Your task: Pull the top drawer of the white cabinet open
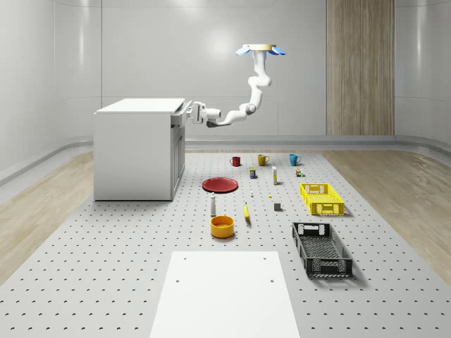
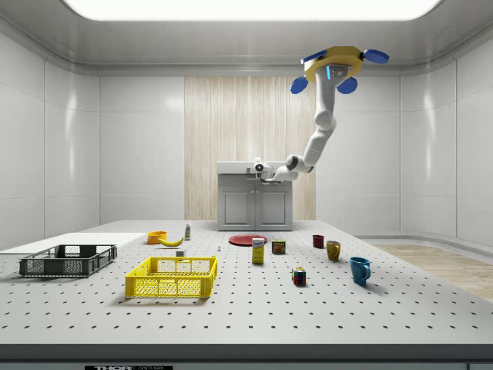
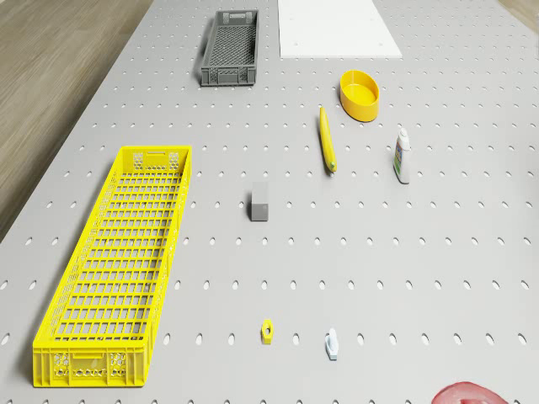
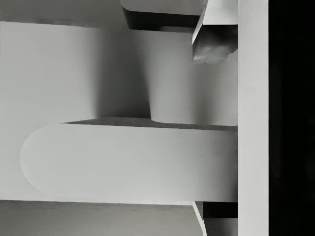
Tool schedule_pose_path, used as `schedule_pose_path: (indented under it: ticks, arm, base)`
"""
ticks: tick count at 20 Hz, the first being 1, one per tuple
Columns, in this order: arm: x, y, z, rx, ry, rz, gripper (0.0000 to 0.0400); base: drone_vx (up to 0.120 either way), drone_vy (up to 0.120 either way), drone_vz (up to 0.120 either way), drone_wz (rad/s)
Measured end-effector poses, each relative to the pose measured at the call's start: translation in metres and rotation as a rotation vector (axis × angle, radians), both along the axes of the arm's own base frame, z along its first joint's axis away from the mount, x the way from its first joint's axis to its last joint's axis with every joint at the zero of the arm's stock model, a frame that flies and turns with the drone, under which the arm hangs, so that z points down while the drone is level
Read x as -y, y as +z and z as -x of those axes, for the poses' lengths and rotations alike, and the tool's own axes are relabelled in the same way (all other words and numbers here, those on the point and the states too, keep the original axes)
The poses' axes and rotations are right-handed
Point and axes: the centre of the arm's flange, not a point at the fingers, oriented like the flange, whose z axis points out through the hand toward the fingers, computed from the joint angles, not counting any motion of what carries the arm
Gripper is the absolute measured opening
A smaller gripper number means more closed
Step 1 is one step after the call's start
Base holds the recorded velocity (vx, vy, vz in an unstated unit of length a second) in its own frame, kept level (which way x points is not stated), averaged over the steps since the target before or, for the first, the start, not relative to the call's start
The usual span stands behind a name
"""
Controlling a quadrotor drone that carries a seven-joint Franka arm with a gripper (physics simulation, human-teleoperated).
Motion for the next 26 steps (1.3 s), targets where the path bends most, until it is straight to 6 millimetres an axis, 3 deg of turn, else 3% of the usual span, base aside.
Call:
schedule_pose_path:
  ticks: [1,3,6,9,15,25,26]
  arm:
    - [-0.002,0.017,-0.002,-0.031,0.006,-0.008,0.0400]
    - [0.002,0.048,-0.009,-0.023,0.030,-0.035,0.0279]
    - [0.016,0.038,-0.018,-0.012,0.024,-0.044,0.0187]
    - [0.027,0.024,-0.016,-0.005,0.023,-0.049,0.0144]
    - [0.048,-0.002,-0.006,0.001,0.023,-0.054,0.0114]
    - [0.066,-0.031,0.006,0.003,0.026,-0.055,0.0106]
    - [0.066,-0.032,0.007,0.003,0.026,-0.055,0.0150]
  base:
    - [0.000,0.000,0.000,0.000]
    - [0.000,0.000,0.000,0.000]
    - [0.000,0.000,0.000,0.000]
    - [0.000,0.000,0.000,0.000]
    - [0.000,0.000,0.000,0.000]
    - [0.000,0.000,0.000,0.000]
    - [0.000,0.000,0.000,0.000]
